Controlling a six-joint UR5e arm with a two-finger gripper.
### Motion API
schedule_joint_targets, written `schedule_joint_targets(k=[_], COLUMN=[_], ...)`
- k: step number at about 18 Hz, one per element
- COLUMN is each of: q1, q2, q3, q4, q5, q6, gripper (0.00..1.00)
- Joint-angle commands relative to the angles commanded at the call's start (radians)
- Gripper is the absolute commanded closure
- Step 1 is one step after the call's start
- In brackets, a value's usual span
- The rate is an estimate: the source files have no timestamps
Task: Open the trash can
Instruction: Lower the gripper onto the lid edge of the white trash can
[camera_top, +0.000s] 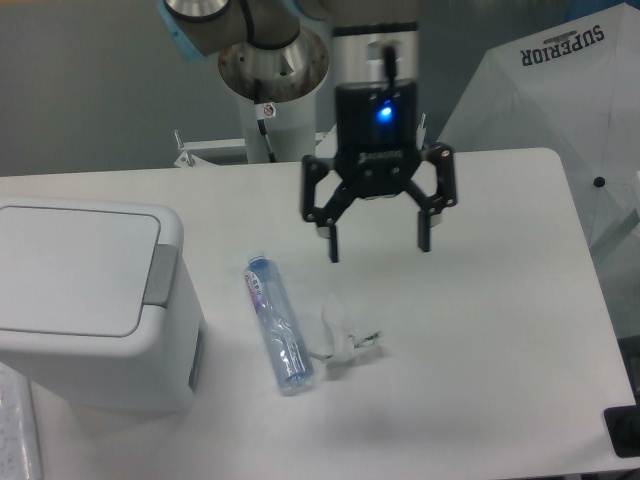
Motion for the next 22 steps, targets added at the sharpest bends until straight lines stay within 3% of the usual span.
schedule_joint_targets(k=[7, 15, 22], q1=[-0.055, -0.078, -0.101], q2=[0.029, 0.02, 0.017], q3=[-0.101, -0.1, -0.101], q4=[-0.002, 0.0, 0.0], q5=[0.0, -0.034, -0.055], q6=[-0.026, -0.231, -0.242], gripper=[0.0, 0.0, 0.0])
